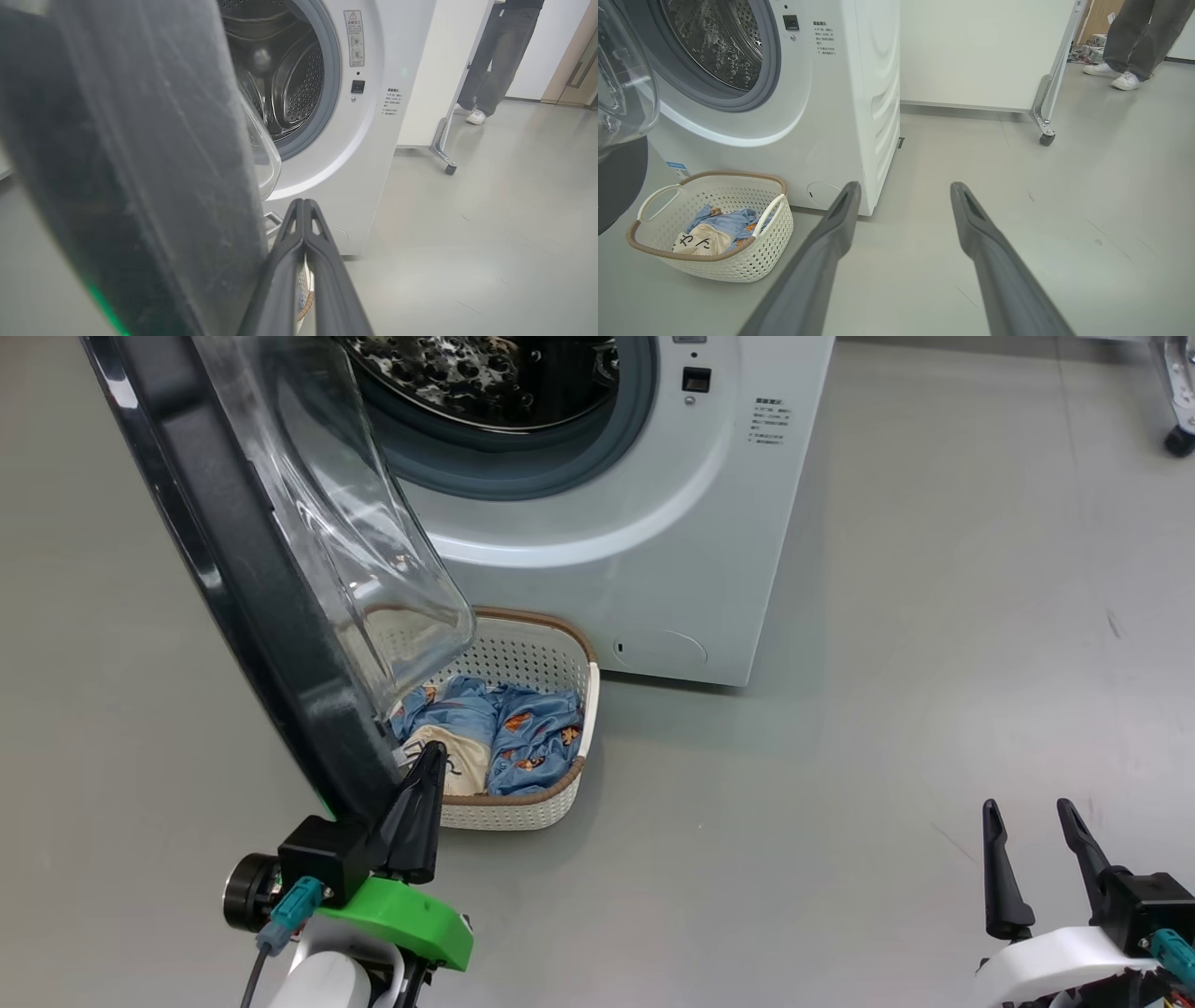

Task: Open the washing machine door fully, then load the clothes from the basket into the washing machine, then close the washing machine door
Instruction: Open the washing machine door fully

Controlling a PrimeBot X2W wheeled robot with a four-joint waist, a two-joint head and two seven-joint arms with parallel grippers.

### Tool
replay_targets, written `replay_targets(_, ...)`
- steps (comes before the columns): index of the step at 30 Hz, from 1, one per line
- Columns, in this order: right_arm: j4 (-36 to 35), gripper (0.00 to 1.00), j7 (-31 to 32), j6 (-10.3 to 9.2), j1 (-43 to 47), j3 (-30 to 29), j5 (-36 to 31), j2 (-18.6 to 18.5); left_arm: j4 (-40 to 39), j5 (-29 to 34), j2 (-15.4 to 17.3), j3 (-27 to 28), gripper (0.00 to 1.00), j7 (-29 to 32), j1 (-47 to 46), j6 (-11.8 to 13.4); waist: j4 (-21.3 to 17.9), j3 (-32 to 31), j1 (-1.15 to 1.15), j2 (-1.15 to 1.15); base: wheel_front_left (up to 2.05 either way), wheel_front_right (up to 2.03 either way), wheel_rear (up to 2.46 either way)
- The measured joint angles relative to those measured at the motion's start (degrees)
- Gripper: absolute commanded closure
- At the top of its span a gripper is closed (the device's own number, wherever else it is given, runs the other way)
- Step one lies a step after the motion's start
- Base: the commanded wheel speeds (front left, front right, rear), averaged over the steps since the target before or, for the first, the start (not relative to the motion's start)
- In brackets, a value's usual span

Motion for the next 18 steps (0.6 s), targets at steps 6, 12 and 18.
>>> replay_targets(6, 0.21, 0.0, 0.0, 0.11, 0.14, -0.08, -0.44, 0.58, -0.16, -0.15, -0.07, 2.59, 1.0, 0.0, 0.54, 1.33, 1.84, -0.51, 0.0, 0.0, 0.0, 0.0, 0.0)
replay_targets(12, 0.38, 0.0, 0.0, 0.24, 0.32, -0.42, -0.46, 0.68, -1.44, -0.41, 0.29, 5.11, 1.0, 0.0, 0.61, 2.56, 3.34, -0.98, 0.0, 0.0, 0.0, 0.0, 0.0)
replay_targets(18, 0.48, 0.0, 0.0, 0.26, 0.88, -1.02, -0.47, 0.78, -1.51, -0.65, 0.77, 7.49, 1.0, 0.0, 2.2, 3.27, 5.31, -1.44, 0.0, 0.0, 0.0, 0.0, 0.0)
